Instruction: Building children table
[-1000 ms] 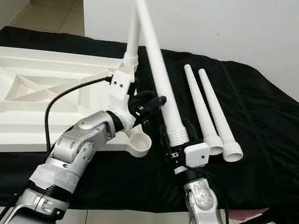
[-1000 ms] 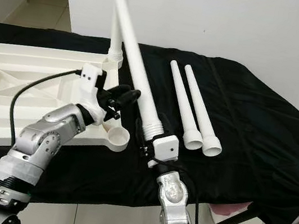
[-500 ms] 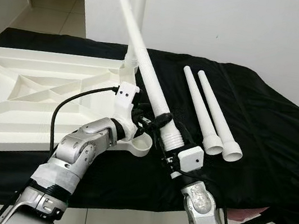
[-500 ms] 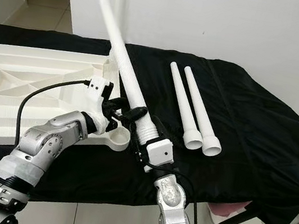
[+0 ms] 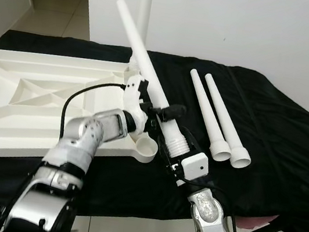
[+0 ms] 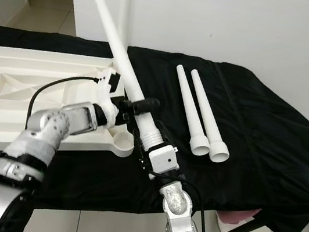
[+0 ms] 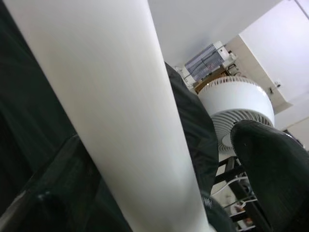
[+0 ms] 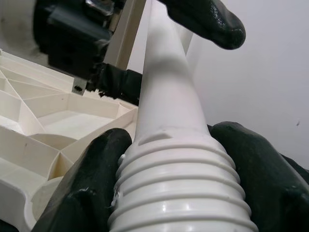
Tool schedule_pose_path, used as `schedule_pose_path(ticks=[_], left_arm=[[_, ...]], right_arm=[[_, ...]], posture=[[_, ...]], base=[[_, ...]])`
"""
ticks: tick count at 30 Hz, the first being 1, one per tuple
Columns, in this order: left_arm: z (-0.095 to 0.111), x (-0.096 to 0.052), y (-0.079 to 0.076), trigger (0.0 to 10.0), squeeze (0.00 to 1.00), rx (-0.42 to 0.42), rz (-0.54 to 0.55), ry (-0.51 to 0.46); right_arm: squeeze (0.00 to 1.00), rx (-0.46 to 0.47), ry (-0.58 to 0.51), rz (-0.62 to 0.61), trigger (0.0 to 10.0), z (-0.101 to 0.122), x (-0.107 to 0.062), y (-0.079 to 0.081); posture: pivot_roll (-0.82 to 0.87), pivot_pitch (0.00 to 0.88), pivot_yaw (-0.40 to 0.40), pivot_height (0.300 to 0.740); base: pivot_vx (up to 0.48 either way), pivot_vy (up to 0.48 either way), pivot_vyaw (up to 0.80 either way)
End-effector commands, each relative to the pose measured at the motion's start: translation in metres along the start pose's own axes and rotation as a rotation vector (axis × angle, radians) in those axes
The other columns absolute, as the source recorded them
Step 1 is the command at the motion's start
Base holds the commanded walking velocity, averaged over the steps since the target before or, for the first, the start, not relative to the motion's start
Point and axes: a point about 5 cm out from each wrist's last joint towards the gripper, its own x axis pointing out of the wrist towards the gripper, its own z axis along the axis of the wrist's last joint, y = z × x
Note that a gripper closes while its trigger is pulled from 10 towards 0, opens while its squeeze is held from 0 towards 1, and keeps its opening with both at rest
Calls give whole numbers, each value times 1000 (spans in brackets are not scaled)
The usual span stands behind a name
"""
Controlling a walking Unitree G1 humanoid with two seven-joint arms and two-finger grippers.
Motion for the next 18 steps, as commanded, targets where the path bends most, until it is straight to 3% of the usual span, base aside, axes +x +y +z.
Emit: schedule_pose_path(ticks=[1,5,17,18], left_arm=[[8,1,2,10000,0,-27,10,-19],[28,-2,17,10000,0,-21,107,-50],[43,3,20,10000,0,-14,167,-66],[44,3,21,3490,0,-17,170,-71]], right_arm=[[0,-7,2,25,10000,-1,-2,5],[0,-21,-5,28,10000,0,-1,5],[0,-49,-19,29,10000,2,1,5],[0,-52,-19,25,10000,2,1,5]], posture=[[17,0,-20,740],[19,4,-17,740],[11,24,-7,740],[10,29,-5,740]], base=[[0,0,0],[0,0,0],[0,0,0],[0,0,0]])
